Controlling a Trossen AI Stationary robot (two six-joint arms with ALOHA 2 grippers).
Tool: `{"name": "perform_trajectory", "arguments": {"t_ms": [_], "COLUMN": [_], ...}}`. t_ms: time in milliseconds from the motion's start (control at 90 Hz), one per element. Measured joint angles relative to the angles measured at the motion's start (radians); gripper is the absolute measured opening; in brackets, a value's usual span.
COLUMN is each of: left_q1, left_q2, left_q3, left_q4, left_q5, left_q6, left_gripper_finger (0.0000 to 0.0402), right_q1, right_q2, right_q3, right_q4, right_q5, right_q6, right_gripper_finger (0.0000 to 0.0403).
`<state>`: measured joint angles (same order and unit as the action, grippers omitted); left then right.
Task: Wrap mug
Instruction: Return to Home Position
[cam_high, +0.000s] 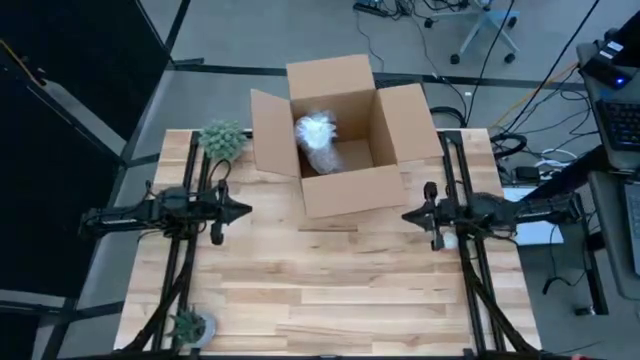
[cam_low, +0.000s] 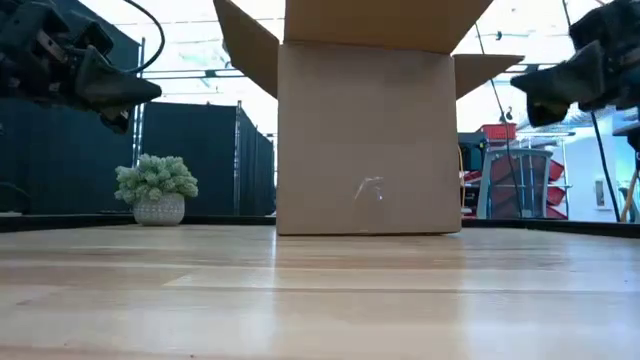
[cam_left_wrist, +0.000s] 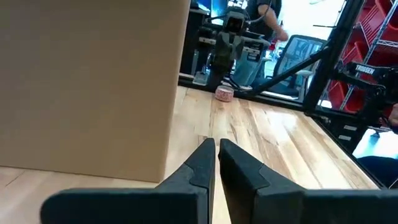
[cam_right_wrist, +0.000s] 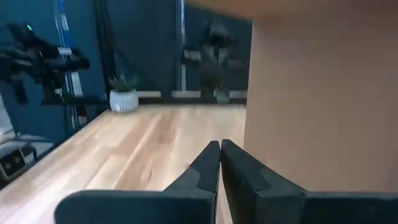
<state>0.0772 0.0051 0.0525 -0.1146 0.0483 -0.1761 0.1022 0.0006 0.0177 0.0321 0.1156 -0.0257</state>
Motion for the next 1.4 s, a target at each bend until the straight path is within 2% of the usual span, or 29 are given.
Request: {"name": "perform_trajectory", "arguments": {"t_ms": [78, 256, 522, 1400], "left_q1": [0.0, 0.0, 0.0, 0.0], "left_q2": [0.0, 0.0, 0.0, 0.0], "left_q3": [0.0, 0.0, 0.0, 0.001], "left_q4": [0.0, 0.0, 0.0, 0.0], "left_q5": [0.0, 0.0, 0.0, 0.0], "left_q6": [0.0, 0.0, 0.0, 0.0], "left_gripper_finger": [0.0011, 0.0011, 0.0011, 0.0011], "right_q1": [-0.01, -0.034, -0.036, -0.035], "right_q2": [0.005, 0.001, 0.006, 0.006], "right_q3": [0.002, 0.002, 0.002, 0.002], "right_q4": [-0.007, -0.004, -0.006, -0.006], "right_q5": [0.046, 0.044, 0.041, 0.041], "right_q6": [-0.038, -0.1, -0.004, -0.001], "right_gripper_finger": [0.0, 0.0, 0.0, 0.0]}}
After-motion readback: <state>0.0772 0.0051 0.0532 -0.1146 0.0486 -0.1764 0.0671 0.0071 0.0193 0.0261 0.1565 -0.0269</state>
